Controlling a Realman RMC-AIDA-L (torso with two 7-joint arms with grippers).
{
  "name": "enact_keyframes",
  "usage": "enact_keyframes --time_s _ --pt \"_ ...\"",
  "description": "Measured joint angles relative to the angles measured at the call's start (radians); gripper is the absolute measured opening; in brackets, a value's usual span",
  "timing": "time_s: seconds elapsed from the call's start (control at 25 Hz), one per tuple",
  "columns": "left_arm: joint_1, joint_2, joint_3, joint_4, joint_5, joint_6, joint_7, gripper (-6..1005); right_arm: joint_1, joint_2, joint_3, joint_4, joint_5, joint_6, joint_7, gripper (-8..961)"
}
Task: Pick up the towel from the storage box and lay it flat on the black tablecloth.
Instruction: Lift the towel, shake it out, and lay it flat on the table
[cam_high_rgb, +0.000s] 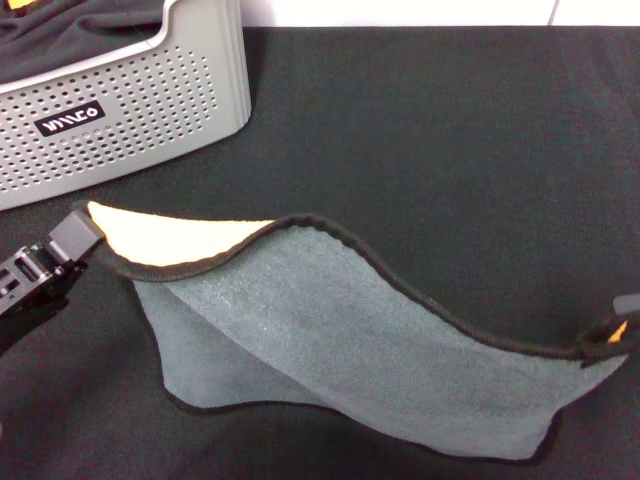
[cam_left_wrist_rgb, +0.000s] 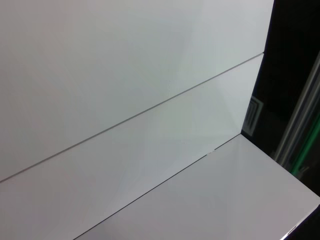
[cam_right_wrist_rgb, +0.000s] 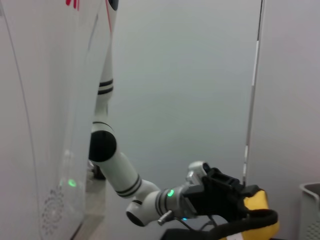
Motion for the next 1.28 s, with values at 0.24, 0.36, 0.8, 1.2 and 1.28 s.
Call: enact_keyframes --time_s 0.24,0.36,0.8,1.2,1.28 --pt "0.013 0.005 -0.002 -0.017 0.003 -0.004 0.005 12 0.014 0.0 -0.002 0.085 -0.008 -0.019 0.0 14" --pt "0.011 0.008 -0.006 -0.042 0.001 -0.006 0.019 12 0.029 -0.005 0.002 0.129 -0.025 -0.005 -0.007 15" --pt "-0.197 0.013 -0.006 -0.244 0.025 -0.085 0.127 11 0.114 -0.007 0.014 0.278 -0.172 0.127 -0.05 15" --pt "-0.294 -0.012 -0.007 -0.254 -0.005 -0.273 0.18 10 0.173 -0.003 0.014 0.361 -0.3 0.331 -0.067 14" --pt "-0.304 -0.015 -0.007 -0.264 -0.024 -0.313 0.192 10 0.195 -0.003 0.014 0.395 -0.321 0.371 -0.076 14"
